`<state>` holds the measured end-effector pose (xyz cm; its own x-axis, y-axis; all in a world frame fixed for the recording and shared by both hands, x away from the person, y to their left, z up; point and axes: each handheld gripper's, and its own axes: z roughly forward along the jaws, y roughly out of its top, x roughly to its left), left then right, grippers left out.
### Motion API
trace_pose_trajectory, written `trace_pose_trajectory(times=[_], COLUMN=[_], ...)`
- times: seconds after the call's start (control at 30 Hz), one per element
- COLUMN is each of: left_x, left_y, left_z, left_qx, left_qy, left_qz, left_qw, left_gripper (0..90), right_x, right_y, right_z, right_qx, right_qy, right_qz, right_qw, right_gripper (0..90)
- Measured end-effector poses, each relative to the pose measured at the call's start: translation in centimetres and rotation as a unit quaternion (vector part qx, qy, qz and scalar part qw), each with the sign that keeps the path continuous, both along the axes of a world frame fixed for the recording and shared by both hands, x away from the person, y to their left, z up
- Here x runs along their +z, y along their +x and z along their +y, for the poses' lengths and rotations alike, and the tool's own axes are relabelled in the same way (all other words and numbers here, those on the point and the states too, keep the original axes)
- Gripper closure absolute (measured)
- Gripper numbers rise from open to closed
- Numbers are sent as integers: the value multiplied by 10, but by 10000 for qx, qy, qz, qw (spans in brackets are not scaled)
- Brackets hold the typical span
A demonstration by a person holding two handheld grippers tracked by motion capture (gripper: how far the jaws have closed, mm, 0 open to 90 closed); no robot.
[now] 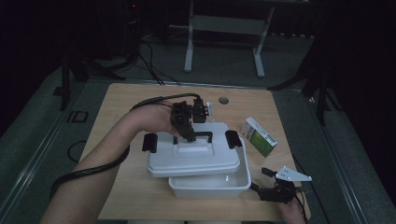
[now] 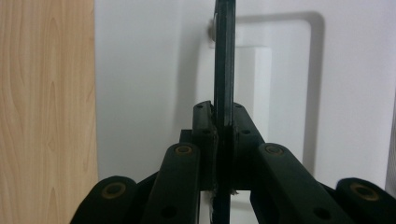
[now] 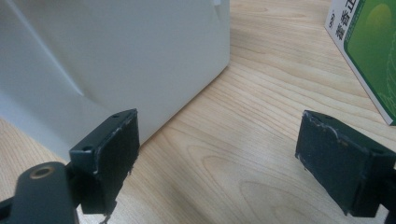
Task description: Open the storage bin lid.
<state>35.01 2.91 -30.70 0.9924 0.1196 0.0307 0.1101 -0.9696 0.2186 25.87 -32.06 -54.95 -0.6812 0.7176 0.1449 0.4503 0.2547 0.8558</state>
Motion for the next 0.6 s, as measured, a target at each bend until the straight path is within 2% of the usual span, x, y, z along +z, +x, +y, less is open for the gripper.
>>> trace_pose_trajectory(times=[0.23, 0.27, 0.3, 0.6], left_x=[0, 1, 1, -2], left_y=[-1, -2, -2, -6], left_z=[27, 36, 36, 72], left_qx=[216, 292, 292, 570], left_qy=[-102, -114, -114, -179], left_qz=[-37, -29, -29, -56], left_qw=[9997, 9995, 9995, 9982], left_gripper=[843, 843, 843, 842], right_x=[0, 0, 0, 0], right_y=[0, 0, 0, 0], right_z=[1, 1, 1, 2], right_qx=[-5, -8, -8, -12], right_qy=[-26, -32, -32, -42], right_qz=[-15, -11, -11, 10], right_qw=[10000, 10000, 10000, 10000], right_gripper=[132, 132, 132, 133])
